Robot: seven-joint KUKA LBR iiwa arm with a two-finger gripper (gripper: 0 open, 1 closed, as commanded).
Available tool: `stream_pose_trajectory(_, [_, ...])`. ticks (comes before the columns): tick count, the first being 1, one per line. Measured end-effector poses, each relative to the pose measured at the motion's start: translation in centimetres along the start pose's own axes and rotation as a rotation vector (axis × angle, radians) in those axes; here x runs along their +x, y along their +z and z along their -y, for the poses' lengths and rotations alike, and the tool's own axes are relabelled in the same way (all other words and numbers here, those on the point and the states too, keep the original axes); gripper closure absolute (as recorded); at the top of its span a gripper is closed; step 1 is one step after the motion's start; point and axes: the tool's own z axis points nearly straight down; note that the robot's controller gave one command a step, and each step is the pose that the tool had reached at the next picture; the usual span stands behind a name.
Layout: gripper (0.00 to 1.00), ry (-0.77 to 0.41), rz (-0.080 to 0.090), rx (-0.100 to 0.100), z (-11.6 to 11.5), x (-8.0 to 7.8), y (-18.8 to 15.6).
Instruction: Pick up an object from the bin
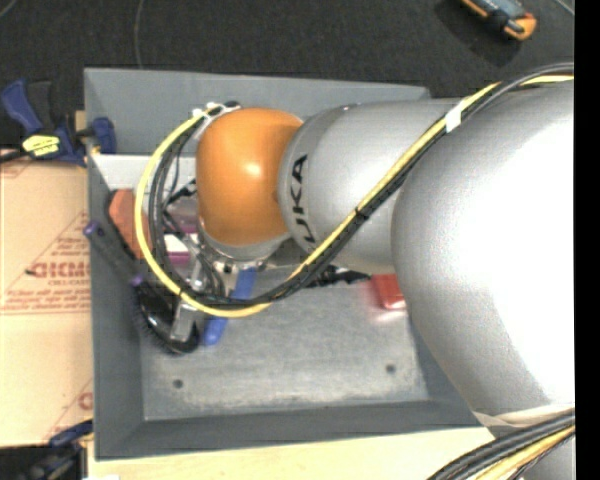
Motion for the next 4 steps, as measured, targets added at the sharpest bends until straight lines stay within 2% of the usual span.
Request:
stream_pose_trajectory(1, [0.00, -0.021, 0.006, -0.005, -2.5, 0.8, -0.3])
stream_pose_trajectory(2, [0.00, 0.154, 0.001, 0.000, -1.8, 0.3, 1.8])
stream_pose_trajectory(3, [0.00, 0.213, 0.005, -0.006, -2.6, 0.2, 8.8])
stream_pose_trajectory(4, [1.00, 0.322, 0.005, -0.007, -2.1, -0.1, 8.7])
